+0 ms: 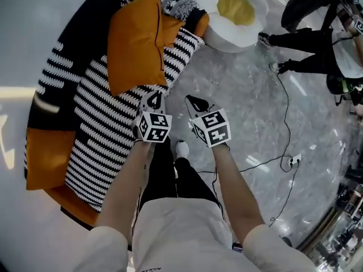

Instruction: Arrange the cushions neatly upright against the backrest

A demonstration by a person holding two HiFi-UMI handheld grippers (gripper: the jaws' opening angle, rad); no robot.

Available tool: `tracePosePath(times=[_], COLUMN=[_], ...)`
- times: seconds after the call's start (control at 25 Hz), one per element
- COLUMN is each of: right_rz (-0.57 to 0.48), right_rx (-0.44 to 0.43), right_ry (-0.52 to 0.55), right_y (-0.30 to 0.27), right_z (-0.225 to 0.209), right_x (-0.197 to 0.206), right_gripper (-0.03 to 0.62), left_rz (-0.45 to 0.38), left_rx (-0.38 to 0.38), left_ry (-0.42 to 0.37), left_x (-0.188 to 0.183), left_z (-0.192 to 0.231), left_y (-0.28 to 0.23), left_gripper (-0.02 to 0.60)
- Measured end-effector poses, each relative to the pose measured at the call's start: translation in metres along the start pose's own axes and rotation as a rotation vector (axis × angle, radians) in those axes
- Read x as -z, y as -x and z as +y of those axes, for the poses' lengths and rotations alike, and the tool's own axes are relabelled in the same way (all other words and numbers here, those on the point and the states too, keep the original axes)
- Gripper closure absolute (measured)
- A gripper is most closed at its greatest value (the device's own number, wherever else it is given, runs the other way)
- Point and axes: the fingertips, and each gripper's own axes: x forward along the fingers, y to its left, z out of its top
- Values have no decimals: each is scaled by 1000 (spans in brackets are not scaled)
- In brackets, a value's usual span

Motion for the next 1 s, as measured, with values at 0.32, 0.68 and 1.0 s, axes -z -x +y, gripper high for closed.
tracePosePath(times=[0.32, 0.68, 1.0], right_rz=[48, 69, 53], right_rx=[39, 45, -3], right_ry=[-68, -92, -50], right_y=[-55, -78, -94], right_z=[-32, -43, -34], right_x=[34, 52, 24], right_gripper=[571, 571, 571], left_rz=[56, 95, 67], left_rx=[-45, -204, -126], left_ry=[-146, -157, -30], left_x=[42, 55, 46], left_z=[9, 29, 55], left_y=[-88, -125, -104], left_gripper=[293, 274, 470])
